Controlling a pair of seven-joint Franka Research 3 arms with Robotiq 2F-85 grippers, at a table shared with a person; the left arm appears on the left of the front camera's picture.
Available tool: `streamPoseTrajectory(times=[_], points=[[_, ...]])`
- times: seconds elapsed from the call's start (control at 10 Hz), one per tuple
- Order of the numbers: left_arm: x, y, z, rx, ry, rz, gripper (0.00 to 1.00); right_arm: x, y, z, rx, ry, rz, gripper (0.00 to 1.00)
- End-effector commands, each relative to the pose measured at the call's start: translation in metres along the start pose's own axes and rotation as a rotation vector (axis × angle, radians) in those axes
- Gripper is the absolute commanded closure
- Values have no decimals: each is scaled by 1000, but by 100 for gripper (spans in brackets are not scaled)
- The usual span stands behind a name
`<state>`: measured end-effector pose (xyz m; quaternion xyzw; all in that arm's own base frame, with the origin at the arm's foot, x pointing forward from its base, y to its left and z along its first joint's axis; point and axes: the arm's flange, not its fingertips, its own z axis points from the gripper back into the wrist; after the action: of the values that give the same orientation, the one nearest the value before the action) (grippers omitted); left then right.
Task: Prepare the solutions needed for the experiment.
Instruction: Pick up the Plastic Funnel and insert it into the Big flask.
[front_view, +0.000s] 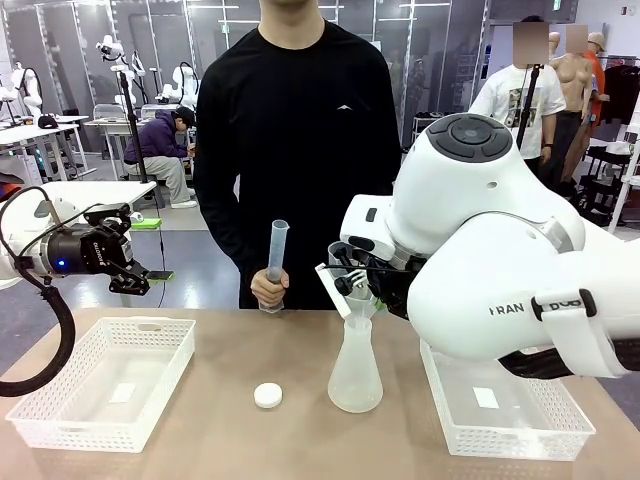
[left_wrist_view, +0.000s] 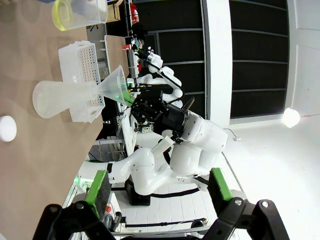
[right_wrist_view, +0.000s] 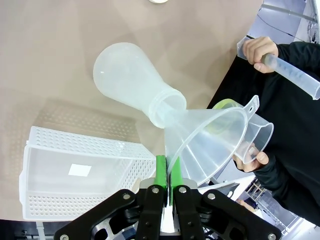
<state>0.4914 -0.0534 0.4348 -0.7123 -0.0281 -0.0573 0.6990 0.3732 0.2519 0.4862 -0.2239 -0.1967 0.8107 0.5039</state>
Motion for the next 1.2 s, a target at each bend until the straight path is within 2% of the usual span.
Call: streamPoseTrajectory(times=[0.0, 0.2, 0.3, 1.1], points=[[0, -1, 0, -1, -1, -2, 0, 5, 5, -11, -23, 19, -10, 96], [0, -1, 0, -1, -1, -2, 0, 7, 7, -14, -19, 7, -1, 94], [0, -1, 0, -1, -1, -2, 0, 7, 8, -15, -18, 6, 3, 88], [0, -1, 0, -1, -1, -2, 0, 5, 11, -8, 13, 2, -10, 11]])
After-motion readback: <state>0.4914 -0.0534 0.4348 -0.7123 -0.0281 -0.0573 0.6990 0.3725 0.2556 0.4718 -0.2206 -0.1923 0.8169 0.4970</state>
